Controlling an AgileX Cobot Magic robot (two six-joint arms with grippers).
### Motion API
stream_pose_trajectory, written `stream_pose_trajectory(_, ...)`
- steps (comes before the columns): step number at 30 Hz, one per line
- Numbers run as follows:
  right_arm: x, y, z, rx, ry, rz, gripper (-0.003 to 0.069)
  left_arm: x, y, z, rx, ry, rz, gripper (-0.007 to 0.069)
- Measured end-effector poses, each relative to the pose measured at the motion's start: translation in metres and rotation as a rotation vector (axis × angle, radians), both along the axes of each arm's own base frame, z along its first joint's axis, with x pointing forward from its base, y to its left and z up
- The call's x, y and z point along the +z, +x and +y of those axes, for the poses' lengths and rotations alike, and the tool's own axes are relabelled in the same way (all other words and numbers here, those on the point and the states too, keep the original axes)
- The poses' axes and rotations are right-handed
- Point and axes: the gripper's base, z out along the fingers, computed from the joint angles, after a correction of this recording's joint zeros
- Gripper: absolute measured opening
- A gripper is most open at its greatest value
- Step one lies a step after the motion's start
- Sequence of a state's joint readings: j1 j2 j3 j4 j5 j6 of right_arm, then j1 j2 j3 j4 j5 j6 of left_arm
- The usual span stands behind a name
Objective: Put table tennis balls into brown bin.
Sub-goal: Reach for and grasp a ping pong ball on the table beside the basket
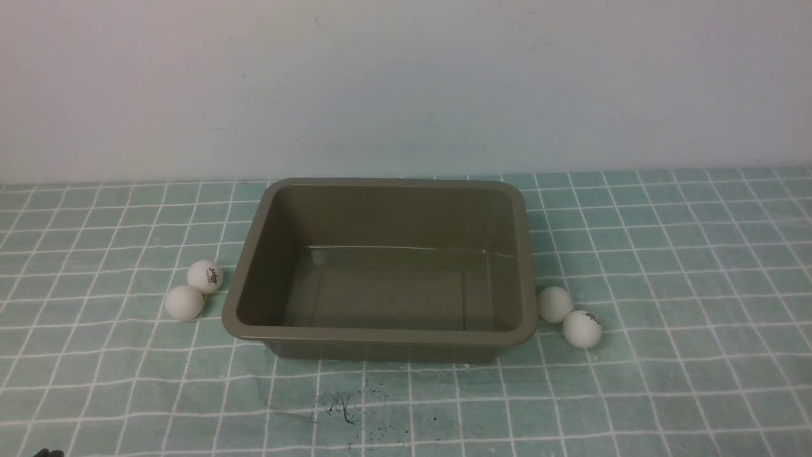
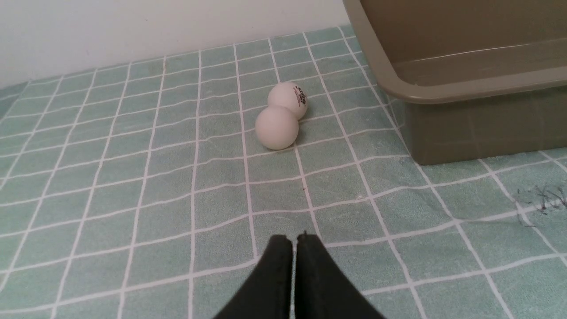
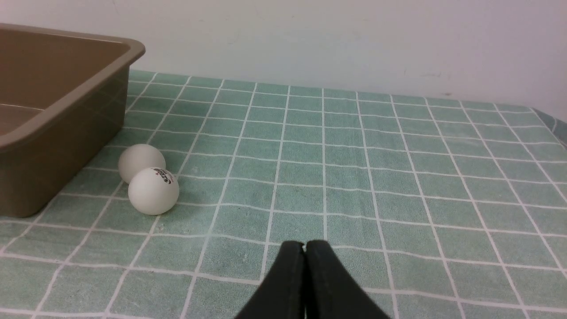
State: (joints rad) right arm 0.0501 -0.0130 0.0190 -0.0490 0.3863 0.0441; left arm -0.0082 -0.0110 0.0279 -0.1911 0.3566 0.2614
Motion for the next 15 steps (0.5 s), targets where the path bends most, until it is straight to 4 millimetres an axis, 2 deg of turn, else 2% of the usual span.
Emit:
stream_pose_trajectory(5, 0.000, 0.000, 0.000, 0.000, 0.000, 0.000, -0.0015, 0.011, 0.002, -0.001, 0.031, -0.208, -0.107, -0.0005)
stream_pose_trajectory(12, 0.000, 0.000, 0.000, 0.000, -0.001, 0.000, -0.0015, 0.044, 0.002, 0.015, 0.188, -0.580, -0.474, -0.0005)
stream_pose_trajectory(14, 0.000, 0.000, 0.000, 0.000, -0.004, 0.000, -0.0015, 0.054, -0.001, 0.019, 0.213, -0.636, -0.546, -0.0005)
stream_pose_trajectory(15, 0.000, 0.000, 0.000, 0.000, -0.006, 0.000, -0.0015, 0.066, -0.004, 0.019, 0.201, -0.645, -0.578, -0.0005)
